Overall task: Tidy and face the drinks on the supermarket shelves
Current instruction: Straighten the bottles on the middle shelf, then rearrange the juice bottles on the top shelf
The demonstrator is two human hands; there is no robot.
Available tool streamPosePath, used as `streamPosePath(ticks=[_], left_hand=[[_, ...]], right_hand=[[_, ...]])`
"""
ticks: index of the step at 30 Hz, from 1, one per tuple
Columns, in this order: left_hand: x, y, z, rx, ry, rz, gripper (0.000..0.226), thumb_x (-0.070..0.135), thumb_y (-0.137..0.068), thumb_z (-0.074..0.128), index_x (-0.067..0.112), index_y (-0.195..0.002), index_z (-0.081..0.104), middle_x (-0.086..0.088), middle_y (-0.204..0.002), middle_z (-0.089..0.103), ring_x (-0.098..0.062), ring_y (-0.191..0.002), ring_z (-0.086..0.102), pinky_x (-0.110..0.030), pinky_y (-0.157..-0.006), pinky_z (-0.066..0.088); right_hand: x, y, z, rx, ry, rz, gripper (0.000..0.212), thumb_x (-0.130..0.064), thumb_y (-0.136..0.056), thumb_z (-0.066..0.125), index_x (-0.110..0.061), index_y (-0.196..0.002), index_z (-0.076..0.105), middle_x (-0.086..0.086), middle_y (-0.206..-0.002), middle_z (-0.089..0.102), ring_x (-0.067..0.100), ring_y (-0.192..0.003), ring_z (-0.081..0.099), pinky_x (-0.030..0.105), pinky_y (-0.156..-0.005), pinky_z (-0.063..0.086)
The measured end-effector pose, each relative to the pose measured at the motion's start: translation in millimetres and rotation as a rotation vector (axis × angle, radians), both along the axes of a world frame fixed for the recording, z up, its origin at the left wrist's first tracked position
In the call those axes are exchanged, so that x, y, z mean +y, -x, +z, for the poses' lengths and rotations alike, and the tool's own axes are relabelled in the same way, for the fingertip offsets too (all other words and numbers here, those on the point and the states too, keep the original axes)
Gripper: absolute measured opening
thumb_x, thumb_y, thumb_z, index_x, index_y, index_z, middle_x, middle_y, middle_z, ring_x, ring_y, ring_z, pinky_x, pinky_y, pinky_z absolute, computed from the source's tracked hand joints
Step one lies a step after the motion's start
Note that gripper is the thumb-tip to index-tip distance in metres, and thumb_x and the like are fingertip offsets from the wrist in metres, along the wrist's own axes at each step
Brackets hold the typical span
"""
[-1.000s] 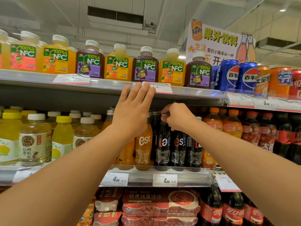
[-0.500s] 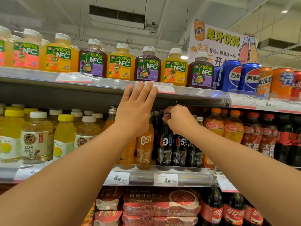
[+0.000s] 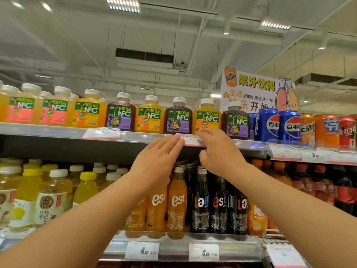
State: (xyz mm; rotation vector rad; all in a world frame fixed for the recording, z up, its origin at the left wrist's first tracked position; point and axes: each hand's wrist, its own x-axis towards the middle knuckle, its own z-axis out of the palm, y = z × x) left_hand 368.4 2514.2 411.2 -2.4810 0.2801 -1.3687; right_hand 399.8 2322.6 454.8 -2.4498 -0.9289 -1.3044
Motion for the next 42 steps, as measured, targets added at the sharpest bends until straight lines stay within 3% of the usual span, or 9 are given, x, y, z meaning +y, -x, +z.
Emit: streamPosePath(ticks=[5,9,14,18,21,23,25,31,42], left_hand=[[16,8,-1,-0.031,0.055,0.059,0.089,0.02,-0.087,0.057,0.031,-0.153,-0.001,0.005,-0.163,0.0,-0.019,-0.149,-0.006,-0.041,-0.118,-0.005],[29,9,-8,-0.064,0.088,0.102,0.085,0.023,-0.092,0.05,0.03,-0.153,-0.01,0.004,-0.162,-0.012,-0.015,-0.144,-0.022,-0.038,-0.114,-0.017],[19,1,-12,-0.101,0.158,0.131,0.087,0.025,-0.089,0.05,0.032,-0.152,-0.011,0.005,-0.163,-0.011,-0.018,-0.147,-0.018,-0.038,-0.112,-0.023],[22,1,-12,-0.096,0.154,0.128,0.089,0.026,-0.088,0.052,0.032,-0.152,-0.009,0.005,-0.163,-0.007,-0.018,-0.148,-0.014,-0.037,-0.111,-0.023],[22,1,-13,-0.082,0.15,0.123,0.091,0.027,-0.087,0.055,0.032,-0.152,-0.009,0.004,-0.163,-0.007,-0.019,-0.148,-0.014,-0.038,-0.112,-0.022],[22,2,-13,-0.076,0.144,0.112,0.091,0.026,-0.087,0.055,0.031,-0.152,-0.009,0.003,-0.163,-0.007,-0.019,-0.148,-0.014,-0.038,-0.112,-0.021],[24,4,-11,-0.065,0.136,0.098,0.091,0.024,-0.088,0.054,0.031,-0.151,-0.01,0.003,-0.163,-0.008,-0.019,-0.148,-0.014,-0.038,-0.112,-0.021],[23,5,-11,-0.055,0.145,0.091,0.093,0.02,-0.087,0.056,0.032,-0.151,-0.011,0.004,-0.163,-0.009,-0.019,-0.148,-0.015,-0.038,-0.112,-0.02],[18,11,-8,0.006,0.173,0.167,0.098,0.016,-0.084,0.058,0.034,-0.151,-0.011,0.007,-0.163,-0.01,-0.016,-0.147,-0.016,-0.035,-0.111,-0.02]], right_hand=[[-3,-16,-21,-0.036,0.067,-0.08,0.069,-0.022,-0.089,0.057,-0.02,-0.152,0.03,0.001,-0.157,0.03,0.019,-0.144,0.024,0.032,-0.118,0.016],[-2,-22,-24,-0.058,0.045,-0.072,0.071,-0.023,-0.088,0.056,-0.022,-0.153,0.027,-0.001,-0.159,0.025,0.017,-0.146,0.02,0.03,-0.118,0.012],[-2,-14,-19,0.027,0.025,-0.026,0.064,-0.028,-0.09,0.051,-0.021,-0.151,0.032,-0.002,-0.158,0.028,0.017,-0.145,0.022,0.033,-0.118,0.016],[-10,-10,25,0.133,-0.249,0.119,0.035,-0.022,-0.091,0.048,-0.016,-0.121,0.065,0.005,-0.122,0.065,0.018,-0.106,0.056,0.033,-0.087,0.047],[-13,-21,70,0.128,-0.467,0.119,0.038,-0.026,-0.094,0.049,-0.013,-0.129,0.058,0.006,-0.122,0.061,0.017,-0.093,0.054,0.027,-0.074,0.047],[-8,-30,89,0.231,-0.51,0.097,0.042,-0.033,-0.095,0.05,-0.014,-0.133,0.05,0.005,-0.123,0.059,0.021,-0.094,0.061,0.038,-0.079,0.056],[0,-38,98,0.34,-0.53,0.065,0.041,-0.043,-0.093,0.053,-0.016,-0.124,0.047,0.003,-0.102,0.06,0.023,-0.08,0.067,0.043,-0.073,0.06],[8,-55,97,0.27,-0.36,-0.113,0.059,-0.065,-0.075,0.068,-0.017,-0.105,0.049,0.0,-0.081,0.056,0.018,-0.071,0.059,0.04,-0.069,0.058],[-27,-37,111,0.567,-0.387,0.134,0.07,-0.043,-0.064,0.087,-0.025,-0.12,0.048,0.007,-0.094,0.065,0.019,-0.073,0.062,0.027,-0.048,0.049]])
